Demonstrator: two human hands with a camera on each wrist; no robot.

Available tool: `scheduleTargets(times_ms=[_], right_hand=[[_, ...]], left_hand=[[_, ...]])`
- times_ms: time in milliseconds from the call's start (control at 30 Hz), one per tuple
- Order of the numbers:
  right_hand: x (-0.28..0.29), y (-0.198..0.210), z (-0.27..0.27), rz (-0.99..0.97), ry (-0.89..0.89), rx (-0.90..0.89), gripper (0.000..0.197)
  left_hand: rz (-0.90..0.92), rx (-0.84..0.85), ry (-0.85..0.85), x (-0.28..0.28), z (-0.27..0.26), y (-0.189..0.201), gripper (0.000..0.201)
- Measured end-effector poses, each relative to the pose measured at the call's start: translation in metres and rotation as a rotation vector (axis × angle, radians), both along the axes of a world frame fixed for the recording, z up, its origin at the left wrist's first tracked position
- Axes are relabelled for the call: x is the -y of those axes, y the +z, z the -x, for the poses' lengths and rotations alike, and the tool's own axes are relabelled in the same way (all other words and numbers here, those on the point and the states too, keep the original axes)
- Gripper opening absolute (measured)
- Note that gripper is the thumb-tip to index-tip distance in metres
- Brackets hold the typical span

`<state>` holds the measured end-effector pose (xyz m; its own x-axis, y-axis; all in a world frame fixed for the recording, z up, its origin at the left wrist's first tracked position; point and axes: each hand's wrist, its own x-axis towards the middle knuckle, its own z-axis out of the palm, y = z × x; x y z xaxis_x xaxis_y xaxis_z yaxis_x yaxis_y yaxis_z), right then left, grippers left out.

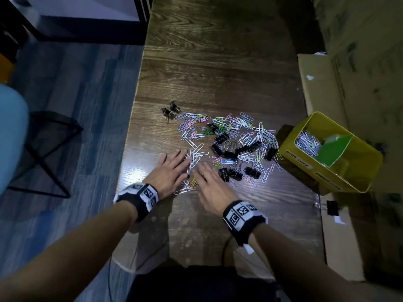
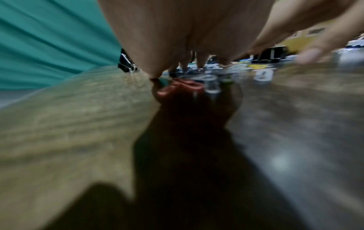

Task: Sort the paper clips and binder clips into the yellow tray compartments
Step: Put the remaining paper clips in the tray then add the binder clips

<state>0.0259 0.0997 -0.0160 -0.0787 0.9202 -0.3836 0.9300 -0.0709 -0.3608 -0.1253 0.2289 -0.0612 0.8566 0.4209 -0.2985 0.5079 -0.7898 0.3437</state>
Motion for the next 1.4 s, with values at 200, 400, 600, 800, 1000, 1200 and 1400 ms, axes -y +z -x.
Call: scheduleTargets(times_ms=[200, 400, 600, 800, 1000, 1200, 1400], right_hand=[[-0.037, -0.004, -0.015, 0.154, 0.068, 0.089, 0.107], [-0.023, 0.001, -0.002, 0.119, 0.154, 0.114, 0.084], [0.004, -0.006, 0.015, 0.046, 0.062, 0.042, 0.056], [0.016, -0.002, 0.014, 0.053, -0.039, 0.012, 0.037], [0.028, 0.003, 0.014, -0.035, -0.063, -0.007, 0.035], [0.033, 0.009, 0.009, 0.013, -0.329, -0.219, 0.034], [0.041, 0.025, -0.01, -0.187, -0.824, -0.489, 0.025]], left_hand=[[0.145, 0.217, 0.182, 0.048, 0.025, 0.009, 0.054], [-0.043, -0.023, 0.613, 0.052, 0.031, 0.035, 0.085], [0.107, -0.069, 0.519, 0.069, 0.008, 0.036, 0.072], [0.274, 0.037, 0.429, 0.078, -0.004, 0.042, 0.053], [0.238, 0.054, 0.471, 0.071, 0.003, 0.047, 0.039], [0.48, 0.081, 0.561, 0.058, 0.008, 0.051, 0.026], [0.797, 0.189, 0.751, 0.041, 0.021, 0.049, 0.032]])
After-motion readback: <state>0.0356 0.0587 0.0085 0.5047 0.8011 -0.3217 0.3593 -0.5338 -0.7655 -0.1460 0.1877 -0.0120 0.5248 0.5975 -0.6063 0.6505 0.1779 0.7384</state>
